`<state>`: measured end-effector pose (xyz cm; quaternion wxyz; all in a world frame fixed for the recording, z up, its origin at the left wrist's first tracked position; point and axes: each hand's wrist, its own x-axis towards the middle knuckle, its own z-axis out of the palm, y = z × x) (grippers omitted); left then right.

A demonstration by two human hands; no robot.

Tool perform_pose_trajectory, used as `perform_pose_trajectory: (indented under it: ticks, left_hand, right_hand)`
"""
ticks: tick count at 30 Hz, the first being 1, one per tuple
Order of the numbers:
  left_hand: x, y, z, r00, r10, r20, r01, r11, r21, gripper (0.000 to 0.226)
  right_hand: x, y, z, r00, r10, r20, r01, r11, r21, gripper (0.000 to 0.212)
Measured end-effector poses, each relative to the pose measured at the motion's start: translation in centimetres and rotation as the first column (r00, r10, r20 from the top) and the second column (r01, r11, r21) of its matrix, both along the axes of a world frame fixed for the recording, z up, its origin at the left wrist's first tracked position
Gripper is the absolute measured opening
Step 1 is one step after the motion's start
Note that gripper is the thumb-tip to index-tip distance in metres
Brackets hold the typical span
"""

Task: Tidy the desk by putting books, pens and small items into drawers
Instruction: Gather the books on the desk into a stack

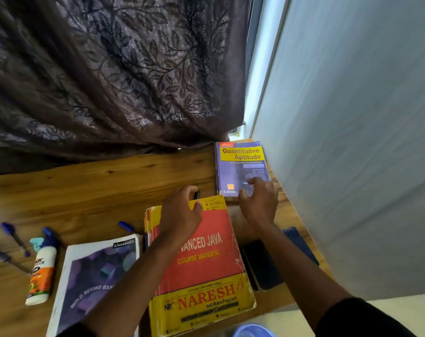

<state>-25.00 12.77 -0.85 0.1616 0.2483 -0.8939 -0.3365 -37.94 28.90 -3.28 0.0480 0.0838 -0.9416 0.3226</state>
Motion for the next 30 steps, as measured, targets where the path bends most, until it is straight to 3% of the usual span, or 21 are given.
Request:
perform_pose_trajectory:
  ticks: [4, 9, 15, 18, 20, 23, 25, 30]
  left_hand:
    - [-6.2, 1.3, 0.1, 0.995, -0.065, 0.077, 0.060, 0.996, 0.065, 0.046]
    - [-12.8, 1.9, -1.7, 0.967, -0.131, 0.220, 0.089, 0.978, 0.188, 0.058]
    - [-16.4, 2.4, -2.8, 0.918, -0.134, 0.372, 0.047, 0.972, 0.232, 0.035]
    - [-17.6, 1.9, -2.7, 0.925, -0.069, 0.373, -0.066, 0.940, 0.336, 0.047]
    - [-18.3, 1.3, -2.5, 0.937, -0.008, 0.350, -0.160, 0.880, 0.447, 0.048]
    - [-18.8, 0.6, -2.1, 0.942, 0.085, 0.324, -0.297, 0.659, 0.691, 0.038]
    - [-19.2, 0.3, -2.0, 0.944, 0.101, 0.315, -0.316, 0.552, 0.772, 0.041]
    - [-19.8, 0.6, -2.0, 0.965, 0.093, 0.247, -0.261, 0.468, 0.844, 0.039]
  right_hand:
    - [-3.5, 1.6, -0.3, 0.993, -0.066, 0.095, 0.055, 0.992, 0.114, 0.047]
    - [-6.5, 2.2, -1.4, 0.965, -0.050, 0.258, 0.024, 0.994, 0.105, 0.054]
    - [-7.7, 1.9, -1.5, 0.957, -0.054, 0.286, 0.024, 0.994, 0.108, 0.059]
    - [-7.8, 1.8, -1.2, 0.950, -0.056, 0.307, 0.033, 0.996, 0.078, 0.058]
    - [-8.0, 1.7, -1.2, 0.943, -0.055, 0.328, 0.044, 0.998, 0.041, 0.061]
    - [-8.4, 1.9, -0.9, 0.932, -0.059, 0.357, 0.076, 0.997, -0.033, 0.067]
    - [-8.6, 2.3, -0.3, 0.930, -0.049, 0.363, 0.085, 0.993, -0.083, 0.060]
    - [-8.9, 2.9, 0.1, 0.930, -0.036, 0.367, 0.099, 0.983, -0.153, 0.056]
